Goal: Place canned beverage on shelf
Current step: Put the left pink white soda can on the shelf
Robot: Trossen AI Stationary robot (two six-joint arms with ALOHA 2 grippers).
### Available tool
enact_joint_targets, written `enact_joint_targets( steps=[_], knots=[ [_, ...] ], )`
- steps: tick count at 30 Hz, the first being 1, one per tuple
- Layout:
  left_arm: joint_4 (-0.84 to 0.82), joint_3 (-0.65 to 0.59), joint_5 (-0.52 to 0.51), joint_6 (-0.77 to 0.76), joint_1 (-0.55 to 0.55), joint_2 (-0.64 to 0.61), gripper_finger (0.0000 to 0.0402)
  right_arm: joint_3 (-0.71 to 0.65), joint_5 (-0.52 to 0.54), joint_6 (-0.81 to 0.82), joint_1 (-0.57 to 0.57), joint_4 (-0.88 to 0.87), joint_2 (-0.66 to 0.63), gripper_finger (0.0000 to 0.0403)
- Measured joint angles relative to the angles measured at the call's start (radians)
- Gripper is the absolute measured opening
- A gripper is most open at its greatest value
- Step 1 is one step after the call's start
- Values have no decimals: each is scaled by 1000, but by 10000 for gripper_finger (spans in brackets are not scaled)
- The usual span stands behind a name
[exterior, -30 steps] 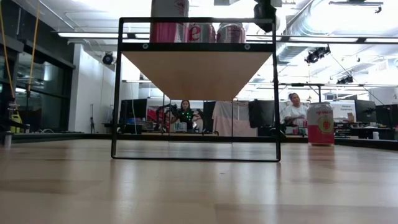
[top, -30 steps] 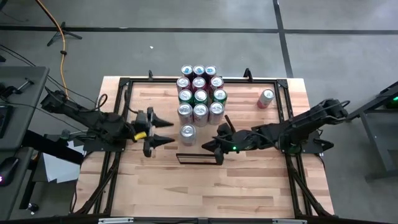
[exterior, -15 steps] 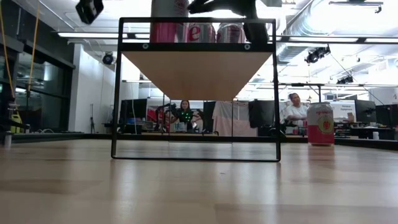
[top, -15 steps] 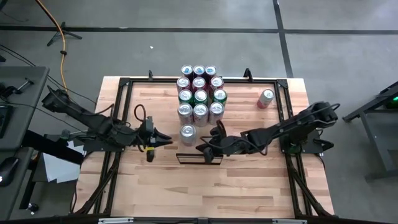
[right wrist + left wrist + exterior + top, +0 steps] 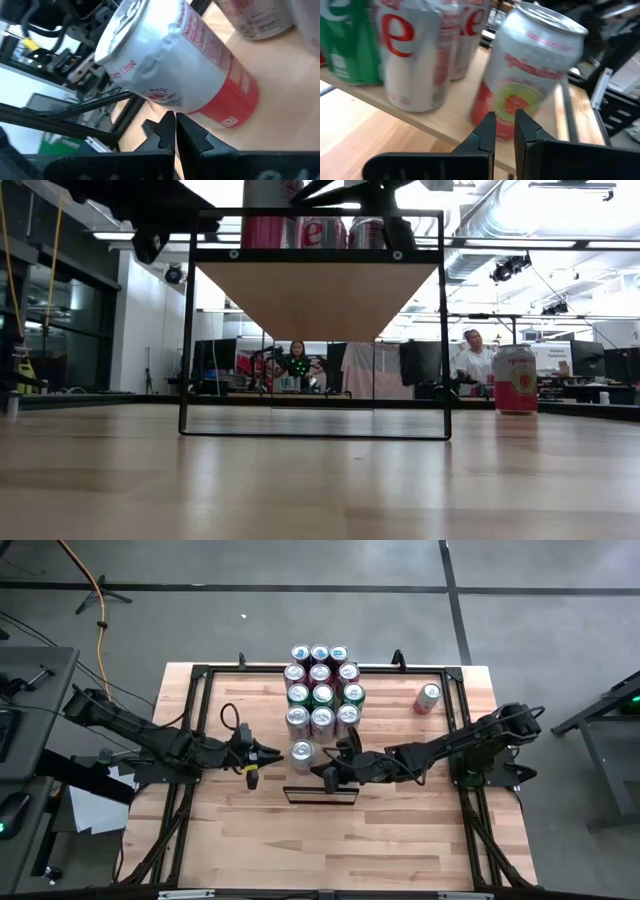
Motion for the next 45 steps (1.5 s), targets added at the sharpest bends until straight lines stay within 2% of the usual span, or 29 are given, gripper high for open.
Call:
enact_joint_targets(
  steps=[5,19,36,45],
  knots=[
    [11,0,27,19,44,3,0,0,-55,36,-11,14,0,0],
    [-15,0,81,87,104,3,0,0,-51,72,-38,41,0,0],
    [-25,0,72,208,108,3,0,0,-9,87,-70,61,0,0],
    [-13,0,77,213,108,3,0,0,33,96,-70,61,0,0]
  ],
)
